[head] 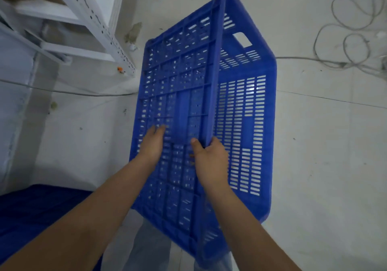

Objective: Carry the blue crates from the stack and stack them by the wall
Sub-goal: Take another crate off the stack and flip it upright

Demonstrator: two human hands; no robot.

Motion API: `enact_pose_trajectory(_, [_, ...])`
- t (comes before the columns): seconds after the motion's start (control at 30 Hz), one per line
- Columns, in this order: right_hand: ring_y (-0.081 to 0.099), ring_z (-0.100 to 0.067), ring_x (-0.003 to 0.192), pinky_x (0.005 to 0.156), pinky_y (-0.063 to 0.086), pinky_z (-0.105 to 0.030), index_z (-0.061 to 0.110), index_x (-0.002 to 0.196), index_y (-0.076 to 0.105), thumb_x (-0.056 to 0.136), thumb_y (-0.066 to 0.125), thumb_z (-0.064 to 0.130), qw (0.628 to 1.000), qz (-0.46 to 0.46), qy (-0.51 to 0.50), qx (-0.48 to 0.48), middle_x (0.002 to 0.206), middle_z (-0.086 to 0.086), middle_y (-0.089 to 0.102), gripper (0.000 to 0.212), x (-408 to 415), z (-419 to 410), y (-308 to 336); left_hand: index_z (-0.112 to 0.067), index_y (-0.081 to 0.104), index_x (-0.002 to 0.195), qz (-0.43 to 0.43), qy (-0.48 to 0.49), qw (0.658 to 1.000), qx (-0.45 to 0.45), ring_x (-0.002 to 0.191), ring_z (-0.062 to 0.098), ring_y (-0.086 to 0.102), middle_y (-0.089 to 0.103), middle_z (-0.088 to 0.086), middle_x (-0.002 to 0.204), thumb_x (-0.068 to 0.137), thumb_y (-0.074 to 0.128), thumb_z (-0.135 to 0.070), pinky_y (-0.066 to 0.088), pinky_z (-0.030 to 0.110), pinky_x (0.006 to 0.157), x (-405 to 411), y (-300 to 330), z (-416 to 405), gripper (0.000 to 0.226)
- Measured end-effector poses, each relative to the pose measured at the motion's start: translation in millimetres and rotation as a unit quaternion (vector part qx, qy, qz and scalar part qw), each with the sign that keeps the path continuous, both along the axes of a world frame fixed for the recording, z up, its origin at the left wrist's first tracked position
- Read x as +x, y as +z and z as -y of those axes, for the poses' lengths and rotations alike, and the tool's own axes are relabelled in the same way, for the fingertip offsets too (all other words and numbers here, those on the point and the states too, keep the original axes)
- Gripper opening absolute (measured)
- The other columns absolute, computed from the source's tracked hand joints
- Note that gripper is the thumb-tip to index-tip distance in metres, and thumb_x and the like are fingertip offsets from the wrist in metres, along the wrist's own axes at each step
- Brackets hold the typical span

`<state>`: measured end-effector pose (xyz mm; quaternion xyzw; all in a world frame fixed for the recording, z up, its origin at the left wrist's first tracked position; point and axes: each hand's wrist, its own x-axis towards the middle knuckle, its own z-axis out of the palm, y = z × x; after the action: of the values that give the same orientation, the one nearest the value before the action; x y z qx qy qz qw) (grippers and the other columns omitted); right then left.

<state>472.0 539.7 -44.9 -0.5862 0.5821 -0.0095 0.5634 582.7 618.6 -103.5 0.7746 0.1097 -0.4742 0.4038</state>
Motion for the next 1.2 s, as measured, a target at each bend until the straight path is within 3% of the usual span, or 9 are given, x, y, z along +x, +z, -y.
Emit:
enact_pose_trajectory(0.07, [0.065, -0.031, 0.078, 0.072, 0.052, -0.042, 0.013, 0.077, 0.05, 0.089, 0.058, 0.031, 1.0, -0.009, 0.026, -0.004, 0.083, -0.014, 0.066, 0.023, 17, -14, -3, -0.03, 0.045, 0.141, -0.005, 0.012, 0.996, -0.093, 0.133, 0.015, 0.045, 0.048, -0.007, 0.146, 0.061, 0.052, -0.086, 0.03, 0.043, 0.114, 3, 16, 5, 0.098])
enact_pose_trajectory(0.13, [0.057, -0.028, 0.073, 0.065, 0.045, -0.036, 0.011, 0.082, 0.048, 0.09, 0.056, 0.025, 0.998, -0.007, 0.054, 0.003, 0.084, -0.013, 0.062, 0.018, 32, -28, -2, -0.029, 0.048, 0.139, 0.002, -0.012, 0.989, -0.146, 0.13, 0.013, 0.049, 0.052, -0.008, 0.142, 0.059, 0.058, -0.082, 0.033, 0.041, 0.113, 7, 34, 15, 0.096])
enact_pose_trajectory(0.33, [0.064, -0.034, 0.083, 0.071, 0.051, -0.044, 0.002, 0.101, 0.057, 0.084, 0.055, 0.014, 0.995, 0.036, 0.082, 0.052, 0.094, -0.017, 0.068, 0.021, 54, -59, -10, -0.012, 0.049, 0.123, 0.156, -0.122, 0.978, -0.06, 0.096, 0.021, 0.06, 0.06, -0.005, 0.098, 0.079, 0.065, -0.001, 0.047, 0.023, 0.074, 25, 46, 19, 0.048])
enact_pose_trajectory(0.5, [0.06, -0.013, 0.094, 0.082, 0.049, -0.025, 0.008, 0.114, 0.062, 0.088, 0.063, 0.024, 0.969, 0.109, 0.117, 0.187, 0.108, -0.006, 0.066, 0.03, 31, -55, -19, -0.014, 0.052, 0.118, 0.155, -0.088, 0.982, -0.057, 0.09, 0.022, 0.06, 0.061, -0.006, 0.092, 0.078, 0.057, 0.009, 0.051, 0.036, 0.082, 37, 35, 1, 0.047])
enact_pose_trajectory(0.57, [0.057, -0.011, 0.107, 0.086, 0.044, -0.014, 0.009, 0.124, 0.059, 0.092, 0.058, 0.027, 0.975, 0.078, 0.141, 0.153, 0.122, -0.005, 0.062, 0.036, 11, -37, -23, -0.011, 0.051, 0.125, 0.149, -0.071, 0.985, -0.057, 0.09, 0.022, 0.059, 0.061, 0.003, 0.103, 0.078, 0.058, 0.009, 0.049, 0.035, 0.08, 41, 32, -6, 0.052])
enact_pose_trajectory(0.8, [0.044, -0.034, 0.124, 0.104, 0.039, -0.043, 0.0, 0.132, 0.044, 0.086, 0.063, 0.017, 0.975, -0.197, 0.004, -0.099, 0.132, -0.017, 0.047, 0.053, -63, 71, -68, -0.008, 0.048, 0.13, 0.112, -0.068, 0.99, -0.052, 0.082, 0.013, 0.058, 0.056, -0.009, 0.093, 0.084, 0.056, 0.009, 0.047, 0.026, 0.068, 58, 25, -19, 0.05])
enact_pose_trajectory(0.9, [0.046, -0.043, 0.12, 0.1, 0.041, -0.054, -0.004, 0.128, 0.04, 0.08, 0.067, 0.026, 0.958, -0.285, -0.034, -0.024, 0.13, -0.024, 0.048, 0.063, -91, 100, -92, -0.009, 0.048, 0.131, 0.097, -0.062, 0.992, -0.052, 0.082, 0.01, 0.059, 0.059, -0.006, 0.097, 0.085, 0.056, 0.008, 0.049, 0.025, 0.067, 63, 23, -25, 0.05])
enact_pose_trajectory(1.0, [0.055, -0.042, 0.111, 0.093, 0.048, -0.056, 0.005, 0.134, 0.029, 0.079, 0.07, 0.036, 0.956, -0.266, -0.089, 0.084, 0.127, -0.022, 0.051, 0.075, -111, 108, -109, -0.009, 0.048, 0.132, 0.096, -0.064, 0.992, -0.045, 0.092, 0.022, 0.062, 0.061, 0.006, 0.113, 0.085, 0.056, 0.008, 0.053, 0.038, 0.081, 69, 19, -27, 0.05])
enact_pose_trajectory(1.2, [0.056, -0.036, 0.094, 0.089, 0.049, -0.054, 0.0, 0.133, 0.037, 0.091, 0.056, 0.014, 0.964, -0.185, -0.131, 0.139, 0.127, -0.026, 0.053, 0.048, -117, 101, -124, -0.012, 0.049, 0.129, 0.08, -0.062, 0.994, -0.039, 0.09, 0.02, 0.062, 0.062, 0.002, 0.104, 0.087, 0.053, 0.009, 0.052, 0.036, 0.078, 75, 10, -26, 0.047])
